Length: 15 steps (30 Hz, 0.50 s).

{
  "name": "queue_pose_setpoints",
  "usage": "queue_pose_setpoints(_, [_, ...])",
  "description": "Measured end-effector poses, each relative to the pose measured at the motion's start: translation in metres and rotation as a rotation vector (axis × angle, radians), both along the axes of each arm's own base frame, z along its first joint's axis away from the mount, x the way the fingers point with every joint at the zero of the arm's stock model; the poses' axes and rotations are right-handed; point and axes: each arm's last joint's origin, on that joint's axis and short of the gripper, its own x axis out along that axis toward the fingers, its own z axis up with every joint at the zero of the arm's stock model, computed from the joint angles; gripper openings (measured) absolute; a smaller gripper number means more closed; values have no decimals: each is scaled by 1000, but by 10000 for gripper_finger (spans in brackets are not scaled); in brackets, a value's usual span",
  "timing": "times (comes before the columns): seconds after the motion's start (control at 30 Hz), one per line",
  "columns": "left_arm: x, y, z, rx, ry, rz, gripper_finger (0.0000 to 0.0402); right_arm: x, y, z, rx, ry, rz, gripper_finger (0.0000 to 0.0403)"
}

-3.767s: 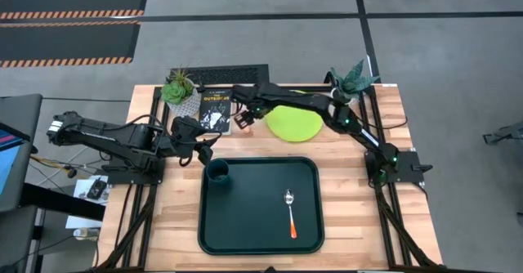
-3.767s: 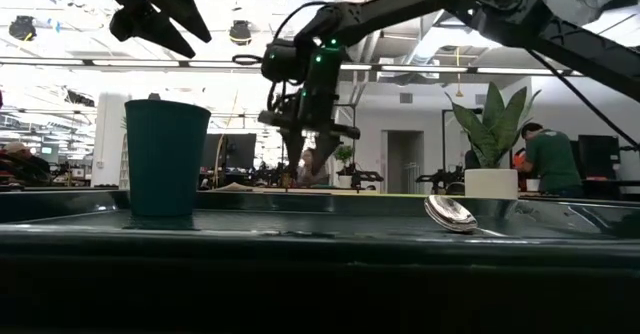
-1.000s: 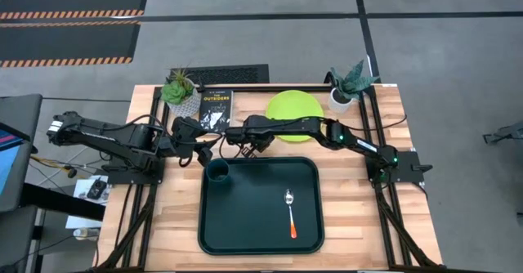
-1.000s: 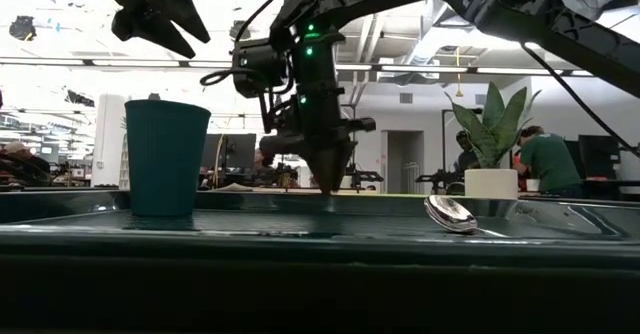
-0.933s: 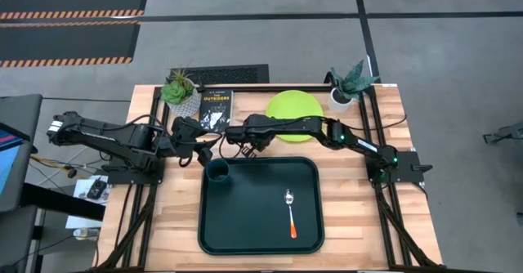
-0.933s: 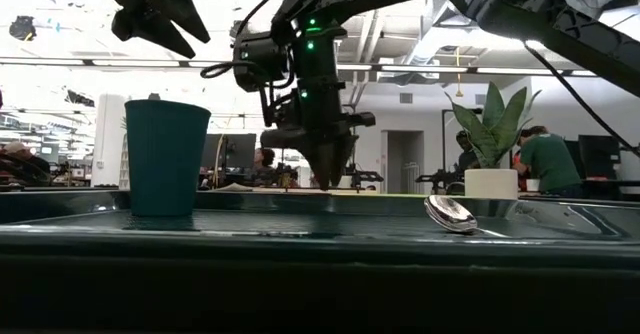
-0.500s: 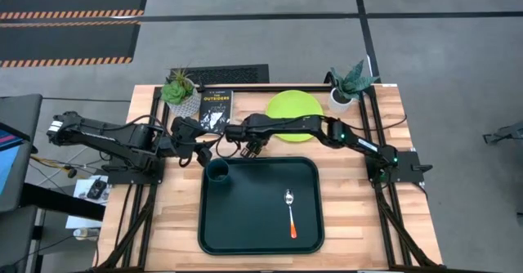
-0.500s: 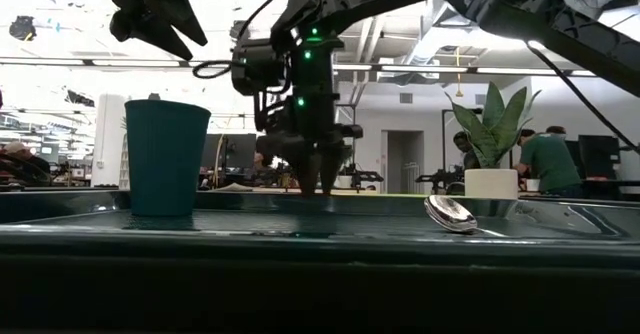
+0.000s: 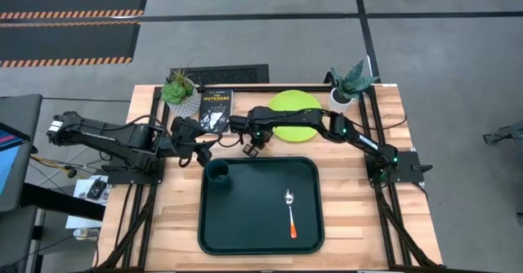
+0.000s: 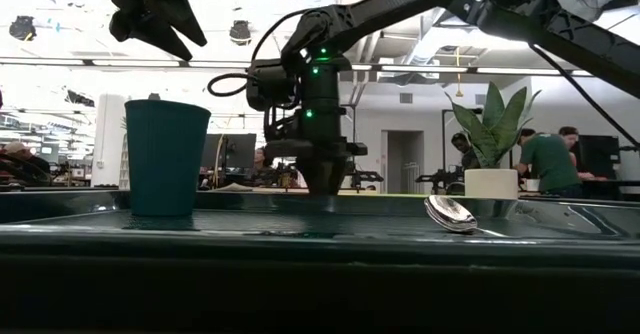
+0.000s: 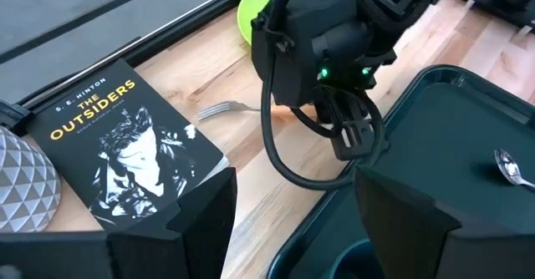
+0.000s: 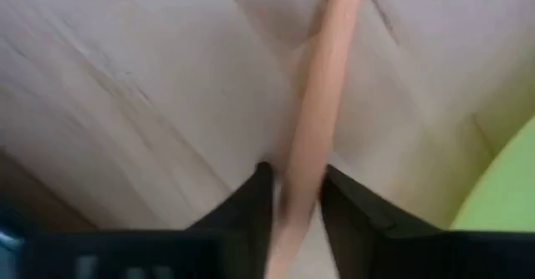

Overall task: Pick and place plate/cup/fork/spoon on tray
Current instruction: Put the fork onto the black tray

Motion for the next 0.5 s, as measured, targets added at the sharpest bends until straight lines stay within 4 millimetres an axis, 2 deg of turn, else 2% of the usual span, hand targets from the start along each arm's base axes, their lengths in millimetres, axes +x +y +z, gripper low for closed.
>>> queue_pose_setpoints(0.1, [0,0,0,0,0,0,229,0,0,0,-15,5,-14,41])
queue_pose_setpoints(0.13, [0,0,0,2,0,2,229,-1,0,0,-22,7,-20,30])
queue_pose_setpoints(0.27, [0,0,0,9,-2,8,229,-3,-3,0,-33,22,-61,31])
queue_pose_setpoints(0.37, [0,1,0,16,-3,14,229,-11,-2,10,-50,68,-73,33])
queue_pose_setpoints(0.43, [0,1,0,17,-4,16,229,-13,1,23,-66,55,-71,32])
queue_pose_setpoints(0.5, [0,1,0,16,-4,15,229,-20,4,50,-71,24,-70,32])
